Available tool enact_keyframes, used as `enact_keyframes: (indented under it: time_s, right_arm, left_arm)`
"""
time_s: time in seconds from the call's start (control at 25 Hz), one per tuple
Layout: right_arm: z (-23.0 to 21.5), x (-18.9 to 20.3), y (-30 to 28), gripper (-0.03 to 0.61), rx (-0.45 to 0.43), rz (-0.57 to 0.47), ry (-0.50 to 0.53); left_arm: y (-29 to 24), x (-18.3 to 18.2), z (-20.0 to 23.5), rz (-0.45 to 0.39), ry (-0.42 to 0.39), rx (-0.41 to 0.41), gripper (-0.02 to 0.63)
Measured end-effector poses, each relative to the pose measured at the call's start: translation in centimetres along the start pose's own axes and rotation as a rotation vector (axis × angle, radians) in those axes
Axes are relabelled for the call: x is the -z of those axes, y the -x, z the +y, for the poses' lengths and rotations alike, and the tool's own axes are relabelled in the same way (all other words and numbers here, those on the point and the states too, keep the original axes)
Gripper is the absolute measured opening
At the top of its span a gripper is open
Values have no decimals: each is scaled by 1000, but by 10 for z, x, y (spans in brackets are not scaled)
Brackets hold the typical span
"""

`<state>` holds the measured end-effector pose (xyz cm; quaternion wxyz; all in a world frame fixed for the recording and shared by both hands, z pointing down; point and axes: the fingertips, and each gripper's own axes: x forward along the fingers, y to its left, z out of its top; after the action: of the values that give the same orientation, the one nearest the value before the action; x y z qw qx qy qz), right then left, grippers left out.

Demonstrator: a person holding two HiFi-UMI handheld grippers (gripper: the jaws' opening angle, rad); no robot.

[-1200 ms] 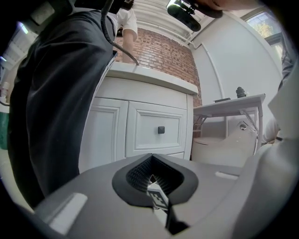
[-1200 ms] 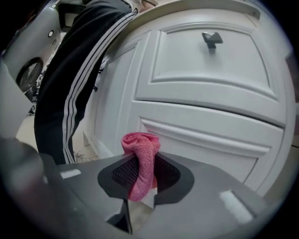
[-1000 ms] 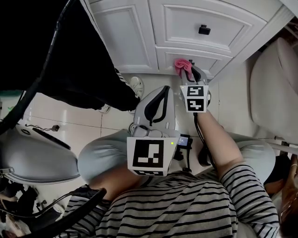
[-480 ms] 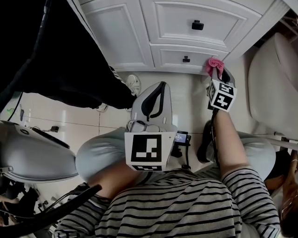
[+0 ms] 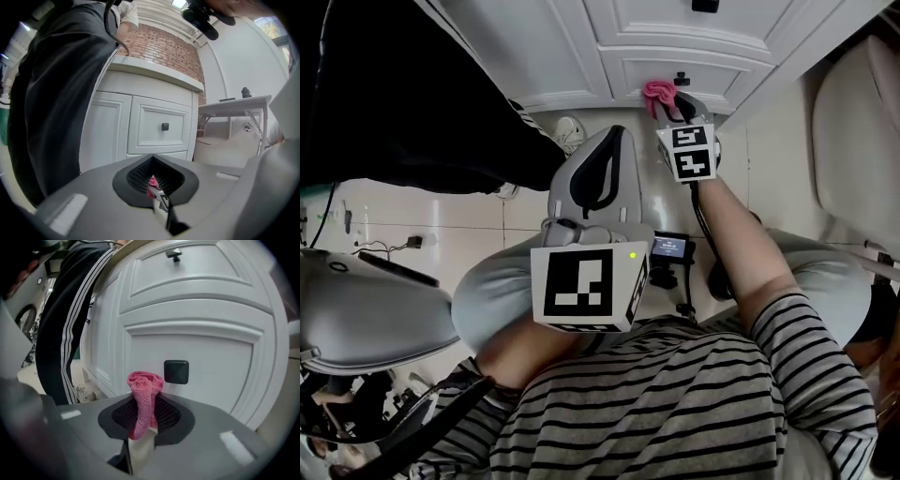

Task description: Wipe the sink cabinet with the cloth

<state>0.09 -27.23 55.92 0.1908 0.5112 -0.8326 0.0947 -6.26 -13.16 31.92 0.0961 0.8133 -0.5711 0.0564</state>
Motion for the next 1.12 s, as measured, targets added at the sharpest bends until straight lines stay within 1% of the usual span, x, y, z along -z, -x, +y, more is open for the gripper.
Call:
enact_keyframes:
  time_s: [0.08,0.16,0.24,0.36,0.48,0.56,0.72,0.88,0.96,1.04,1.12]
  right_arm:
    - [-3,-3,-6,87,-3,1,33]
    - [-2,-8,-8,87,-11,-1,19]
    - [14,-9,-10,87,-47,-5,11]
    - [45,-17,-17,87,-108,-15,62]
    - [47,-22,-23,87,-111,-23,87]
    - [30,-13,-19,87,-82,-7,80]
    - [-25,11,-1,91,12,37,32]
    - [-91,32,30,92,146,74,-25]
    - [-120,42,47,96,209,102,-33]
    - [-135,46,62,96,250,127,-22]
    - [-137,39,78,87,280,121,-43]
  left_arm:
    - [-3,2,2,1,6,-3,-6]
    - [-5,4,-1,6,4,2,-6]
    - [-5,7,-6,14,2,11,-6]
    - [-4,7,-10,18,-8,10,-6]
    - [-6,6,-4,15,-16,-11,-6]
    - [-6,6,-1,16,-12,-17,-6]
    - [-8,5,-3,-2,-20,-6,-6]
    - [-7,0,-5,-14,-32,-4,-6]
    - [-6,-2,-6,-23,-42,-7,-6]
    - [-2,-4,-6,-34,-56,-13,-6]
    - [2,-7,-6,-53,-77,-22,-6]
